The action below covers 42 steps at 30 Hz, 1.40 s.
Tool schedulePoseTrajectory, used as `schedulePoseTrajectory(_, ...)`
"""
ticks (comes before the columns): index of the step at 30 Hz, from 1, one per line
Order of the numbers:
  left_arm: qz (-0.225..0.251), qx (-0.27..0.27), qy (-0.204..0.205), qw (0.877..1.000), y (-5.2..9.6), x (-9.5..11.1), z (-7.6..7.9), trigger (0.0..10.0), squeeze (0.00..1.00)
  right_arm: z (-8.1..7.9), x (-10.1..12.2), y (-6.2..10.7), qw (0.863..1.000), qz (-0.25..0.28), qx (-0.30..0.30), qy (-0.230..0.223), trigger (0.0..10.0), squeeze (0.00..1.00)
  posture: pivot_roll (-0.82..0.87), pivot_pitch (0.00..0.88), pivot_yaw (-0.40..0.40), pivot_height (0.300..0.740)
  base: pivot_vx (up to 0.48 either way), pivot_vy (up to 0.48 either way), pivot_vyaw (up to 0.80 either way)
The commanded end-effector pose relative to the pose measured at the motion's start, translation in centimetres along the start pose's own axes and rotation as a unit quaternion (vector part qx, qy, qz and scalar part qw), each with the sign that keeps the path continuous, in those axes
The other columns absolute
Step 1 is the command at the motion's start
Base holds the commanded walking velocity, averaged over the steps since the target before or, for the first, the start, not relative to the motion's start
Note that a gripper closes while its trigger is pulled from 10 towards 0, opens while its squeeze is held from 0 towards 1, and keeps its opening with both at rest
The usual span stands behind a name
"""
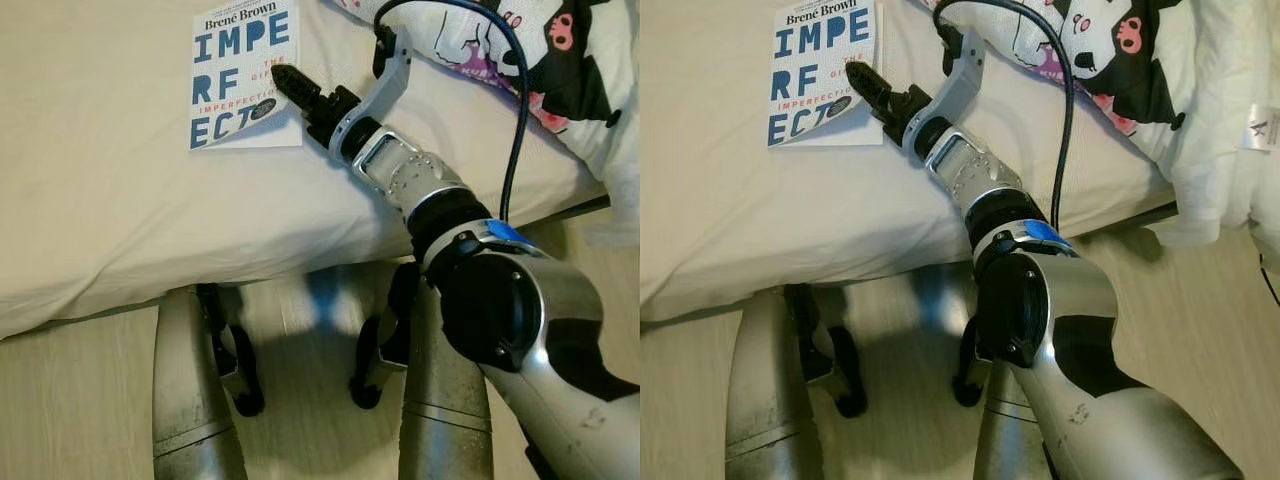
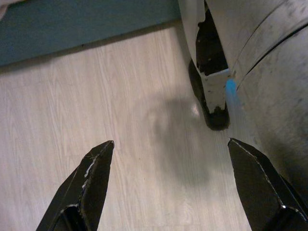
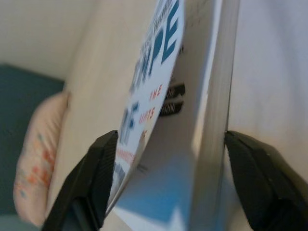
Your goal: Clean up the room
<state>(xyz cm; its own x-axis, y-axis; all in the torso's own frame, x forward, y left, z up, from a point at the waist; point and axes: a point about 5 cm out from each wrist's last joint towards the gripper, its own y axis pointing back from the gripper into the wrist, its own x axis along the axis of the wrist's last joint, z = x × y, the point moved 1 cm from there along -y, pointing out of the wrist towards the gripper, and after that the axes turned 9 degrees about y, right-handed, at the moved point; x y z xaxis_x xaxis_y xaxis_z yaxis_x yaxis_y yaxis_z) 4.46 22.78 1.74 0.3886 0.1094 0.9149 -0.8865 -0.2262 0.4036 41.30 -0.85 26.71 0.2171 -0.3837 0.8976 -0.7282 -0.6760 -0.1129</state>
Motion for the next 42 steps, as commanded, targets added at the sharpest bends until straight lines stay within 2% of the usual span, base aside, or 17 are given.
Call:
schedulePoseTrajectory(1,-0.033,-0.008,0.004,0.999,1.0,-1.0,0.2,10.0,0.0,-0.4,-3.5,-0.1,0.997,-0.076,-0.007,-0.006,0.0,0.0,0.21,0.775,0.062,0.483,0.0,0.0,0.0)
schedulePoseTrajectory(3,-0.034,-0.007,0.004,0.999,1.1,-1.0,0.2,10.0,0.0,-0.4,-3.8,-0.1,0.997,-0.081,-0.011,-0.007,0.0,0.0,0.21,0.778,0.059,0.483,0.0,0.0,0.0)
schedulePoseTrajectory(7,-0.04,-0.006,0.006,0.999,1.5,-1.3,0.3,10.0,0.0,-1.5,-2.8,-0.5,0.998,-0.048,0.034,-0.03,0.0,0.0,0.2,0.777,0.057,0.483,0.0,0.0,0.0)
schedulePoseTrajectory(11,-0.043,-0.005,0.008,0.999,1.6,-1.3,0.4,10.0,0.0,-1.8,-2.4,-0.6,0.998,-0.038,0.047,-0.033,0.0,0.0,0.2,0.776,0.056,0.483,0.0,0.0,0.0)
schedulePoseTrajectory(12,-0.044,-0.007,0.009,0.999,1.6,-1.3,0.5,10.0,0.0,-2.4,-1.4,-0.7,0.996,-0.006,0.08,-0.046,0.0,0.0,0.2,0.772,0.056,0.483,0.0,0.0,0.0)
schedulePoseTrajectory(15,-0.045,-0.008,0.01,0.999,1.5,-1.2,0.6,10.0,0.0,-2.6,-1.0,-0.8,0.994,0.005,0.092,-0.052,0.0,0.0,0.2,0.77,0.057,0.483,0.0,0.0,0.0)
schedulePoseTrajectory(22,-0.043,-0.008,0.008,0.999,1.2,-1.1,0.4,10.0,0.0,-2.1,-2.1,-0.7,0.997,-0.027,0.06,-0.036,0.0,0.0,0.2,0.768,0.053,0.483,0.0,0.0,0.0)
schedulePoseTrajectory(31,-0.046,-0.01,0.01,0.999,1.2,-1.3,0.8,10.0,0.0,-2.0,-1.6,-0.6,0.996,0.002,0.075,-0.053,0.0,0.0,0.2,0.76,0.053,0.483,0.0,0.0,0.0)
schedulePoseTrajectory(34,-0.044,-0.008,0.01,0.999,0.6,-1.3,0.7,10.0,0.0,-2.2,-0.8,-0.2,0.988,0.04,0.129,-0.078,0.0,0.0,0.19,0.75,0.048,0.483,0.0,0.0,0.0)
schedulePoseTrajectory(38,-0.042,-0.008,0.01,0.999,0.2,-1.3,0.7,10.0,0.0,-1.9,-0.8,0.1,0.985,0.051,0.141,-0.089,0.0,0.0,0.19,0.742,0.044,0.483,0.0,0.0,0.0)
schedulePoseTrajectory(42,-0.028,-0.005,0.014,1.0,-1.7,-1.0,0.9,10.0,0.0,-0.5,-1.3,1.4,0.978,0.063,0.171,-0.098,0.0,0.0,0.16,0.7,0.026,0.483,0.0,0.0,0.0)
